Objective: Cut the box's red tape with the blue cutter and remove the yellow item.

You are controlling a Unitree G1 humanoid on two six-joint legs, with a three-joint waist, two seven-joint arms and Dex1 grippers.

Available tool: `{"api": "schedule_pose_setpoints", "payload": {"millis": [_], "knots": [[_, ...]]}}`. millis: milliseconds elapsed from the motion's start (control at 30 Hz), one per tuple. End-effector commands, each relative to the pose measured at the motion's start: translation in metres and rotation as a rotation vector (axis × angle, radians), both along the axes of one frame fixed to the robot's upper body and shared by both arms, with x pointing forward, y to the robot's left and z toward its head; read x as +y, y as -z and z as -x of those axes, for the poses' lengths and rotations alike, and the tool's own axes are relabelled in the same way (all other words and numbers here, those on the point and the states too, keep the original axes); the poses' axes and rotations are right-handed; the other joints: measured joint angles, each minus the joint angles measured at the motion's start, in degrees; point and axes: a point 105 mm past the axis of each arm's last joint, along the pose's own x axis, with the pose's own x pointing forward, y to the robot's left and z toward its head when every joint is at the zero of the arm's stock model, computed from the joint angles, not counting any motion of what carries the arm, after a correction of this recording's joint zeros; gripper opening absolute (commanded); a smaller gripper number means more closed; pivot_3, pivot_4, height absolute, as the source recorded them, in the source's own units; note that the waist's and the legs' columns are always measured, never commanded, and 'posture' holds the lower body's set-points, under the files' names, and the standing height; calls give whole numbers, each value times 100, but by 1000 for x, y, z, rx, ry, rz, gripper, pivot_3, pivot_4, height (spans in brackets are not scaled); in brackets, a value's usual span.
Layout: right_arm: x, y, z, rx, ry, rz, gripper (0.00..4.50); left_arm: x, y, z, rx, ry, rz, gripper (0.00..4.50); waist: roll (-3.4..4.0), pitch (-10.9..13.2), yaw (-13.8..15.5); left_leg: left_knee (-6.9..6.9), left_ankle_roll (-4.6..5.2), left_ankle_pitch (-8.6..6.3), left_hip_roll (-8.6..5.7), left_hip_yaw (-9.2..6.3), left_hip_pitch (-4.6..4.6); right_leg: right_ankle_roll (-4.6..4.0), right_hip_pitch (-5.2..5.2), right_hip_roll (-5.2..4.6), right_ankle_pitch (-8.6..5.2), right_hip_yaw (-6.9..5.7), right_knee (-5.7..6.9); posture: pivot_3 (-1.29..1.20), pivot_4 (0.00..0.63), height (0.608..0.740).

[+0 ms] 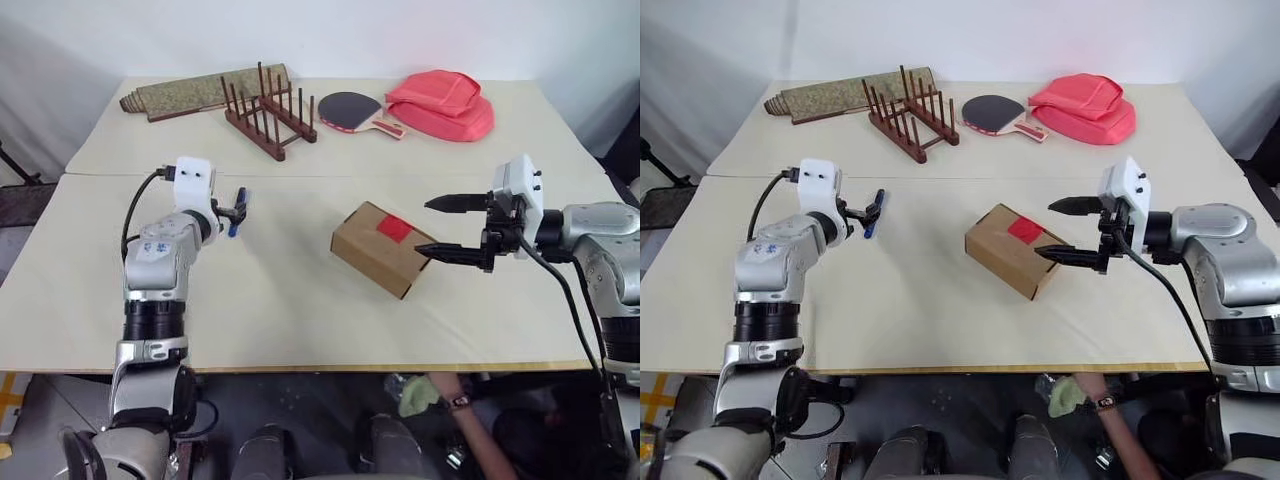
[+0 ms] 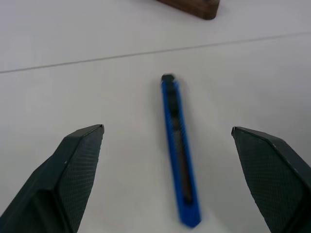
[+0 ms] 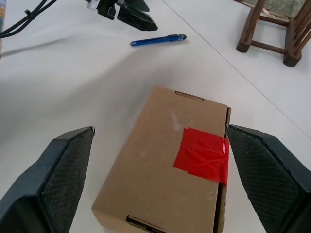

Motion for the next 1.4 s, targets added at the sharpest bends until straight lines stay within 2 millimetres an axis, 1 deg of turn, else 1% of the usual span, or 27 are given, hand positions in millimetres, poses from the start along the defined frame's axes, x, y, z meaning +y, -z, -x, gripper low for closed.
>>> {"api": "schedule_pose_setpoints", "payload": {"millis": [33, 167, 300, 433, 533, 567, 600, 700, 967, 1033, 1067, 1267, 1400], "knots": [[2, -7, 2, -44, -17, 20, 4500, 2, 5, -2, 51, -16, -22, 4473, 0, 0, -2, -1, 0, 0, 0, 1, 0, 0, -1, 0, 0, 0, 0, 0, 150, 740], [3, -10, 2, -50, -18, 18, 4500, 7, 12, -4, 121, -67, -19, 4473, -1, 1, -7, 0, 0, 0, 0, 2, -1, 0, -2, 0, 0, 1, 2, 0, 150, 740], [1, -11, 1, -56, -12, 21, 4500, 8, 16, -5, 176, -94, 28, 4473, -1, 1, -4, 3, 0, 0, 0, 2, -1, 0, -2, 0, 0, 2, 4, 0, 150, 740], [1, -13, 1, -61, -14, 21, 4500, 1, 21, -7, 202, -62, 31, 4473, -1, 1, 1, 3, -1, 0, -1, 2, -1, 0, -1, 0, 0, 3, 4, 0, 150, 740], [1, -14, -1, -67, -10, 22, 4500, 2, 26, -7, 244, -81, 38, 4473, -1, 1, 5, 3, -1, 0, -1, 4, 0, 0, -2, 0, 0, 3, 6, 0, 150, 740], [1, -15, -1, -69, -9, 22, 4500, 3, 28, -8, 256, -90, 40, 4094, -1, 1, 3, 4, -1, 0, -1, 6, 0, 0, -1, 0, 0, 3, 7, 0, 150, 740], [1, -15, -1, -70, -9, 22, 4500, 4, 29, -8, 263, -96, 40, 3954, -1, 1, 3, 4, -1, 0, 0, 6, 1, 0, -1, 0, 0, 5, 8, 0, 150, 740], [1, -17, -2, -78, -4, 25, 4500, 9, 30, -10, 269, -120, 40, 3176, -1, 0, 8, 5, -1, 0, 0, 5, 1, 0, -1, 0, 0, 5, 9, 0, 150, 740], [-1, -19, -4, -90, 7, 31, 4500, 17, 34, -7, 291, -139, 24, 776, -1, 0, 0, 5, -1, -1, -1, 6, 4, 0, -1, 0, 0, 9, 12, 0, 150, 740], [-2, -19, -4, -89, 10, 33, 4500, 17, 35, -5, 298, -132, 20, 218, -1, 0, -2, 5, -1, -1, -1, 7, 5, 0, -1, 0, 0, 11, 12, 0, 150, 740], [-2, -19, -4, -89, 11, 34, 4500, 17, 35, -5, 299, -127, 18, 10, -1, 0, -2, 5, -1, -1, -1, 8, 6, 0, -2, 0, 0, 12, 13, 0, 150, 740], [-3, -19, -4, -88, 17, 39, 4500, 19, 34, 3, 309, -103, -16, 10, -1, 0, -7, 5, -3, -2, 0, 10, 7, 0, -3, 0, 0, 16, 14, 0, 150, 740], [-4, -18, -4, -85, 22, 41, 4500, 31, 32, 9, 314, -112, -68, 10, -1, 0, -13, 4, -4, -2, 0, 11, 8, 0, -5, 0, 0, 18, 14, 0, 150, 740]]}}
